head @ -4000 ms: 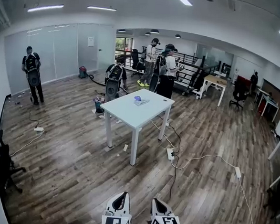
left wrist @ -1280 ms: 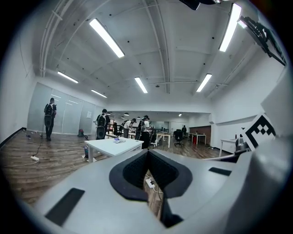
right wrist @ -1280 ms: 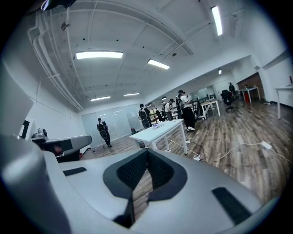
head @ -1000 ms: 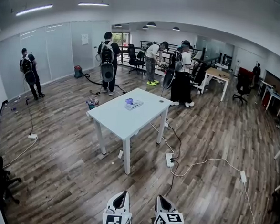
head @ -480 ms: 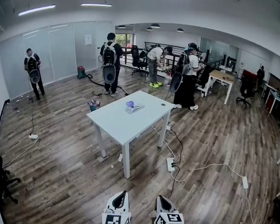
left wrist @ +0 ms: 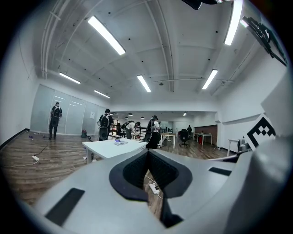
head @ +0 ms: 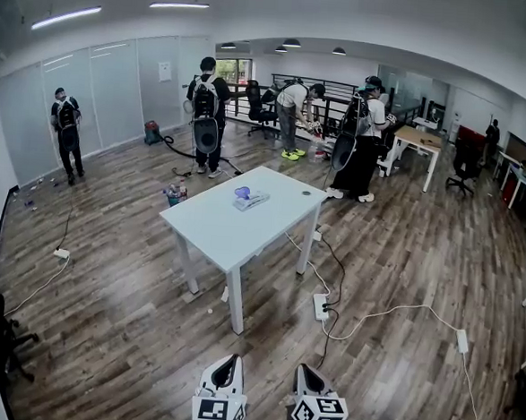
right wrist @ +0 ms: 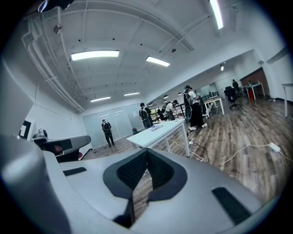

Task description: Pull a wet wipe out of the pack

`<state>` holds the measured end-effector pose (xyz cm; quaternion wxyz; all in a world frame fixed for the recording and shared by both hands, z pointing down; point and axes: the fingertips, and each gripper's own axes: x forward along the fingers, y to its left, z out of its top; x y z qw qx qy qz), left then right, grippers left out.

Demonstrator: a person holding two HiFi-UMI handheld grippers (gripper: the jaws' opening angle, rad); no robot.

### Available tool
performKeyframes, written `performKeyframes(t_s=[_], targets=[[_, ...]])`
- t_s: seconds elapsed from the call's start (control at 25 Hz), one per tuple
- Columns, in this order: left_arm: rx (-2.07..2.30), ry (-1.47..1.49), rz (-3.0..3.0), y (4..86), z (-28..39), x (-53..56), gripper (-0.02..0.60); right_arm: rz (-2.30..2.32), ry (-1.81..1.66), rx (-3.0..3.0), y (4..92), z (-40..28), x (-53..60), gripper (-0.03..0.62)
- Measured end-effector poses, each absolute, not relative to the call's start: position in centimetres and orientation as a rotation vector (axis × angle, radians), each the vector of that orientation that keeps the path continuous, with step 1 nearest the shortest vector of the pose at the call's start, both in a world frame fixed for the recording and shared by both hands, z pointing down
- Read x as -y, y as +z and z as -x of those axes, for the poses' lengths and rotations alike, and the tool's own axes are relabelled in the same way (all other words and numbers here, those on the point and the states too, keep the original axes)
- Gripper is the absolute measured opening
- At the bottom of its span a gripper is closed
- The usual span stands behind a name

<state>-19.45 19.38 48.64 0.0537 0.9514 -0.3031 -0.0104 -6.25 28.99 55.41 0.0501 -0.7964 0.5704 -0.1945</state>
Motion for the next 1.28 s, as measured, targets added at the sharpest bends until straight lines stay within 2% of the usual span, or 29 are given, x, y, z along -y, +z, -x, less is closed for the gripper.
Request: performKeyframes(t_s=[1.28], targets=[[0.849, -0.008, -2.902, 49.4, 14.6, -14.2, 0.008, 2.459, -0.608, -1.637, 55.8, 1.3, -25.4, 0.009]])
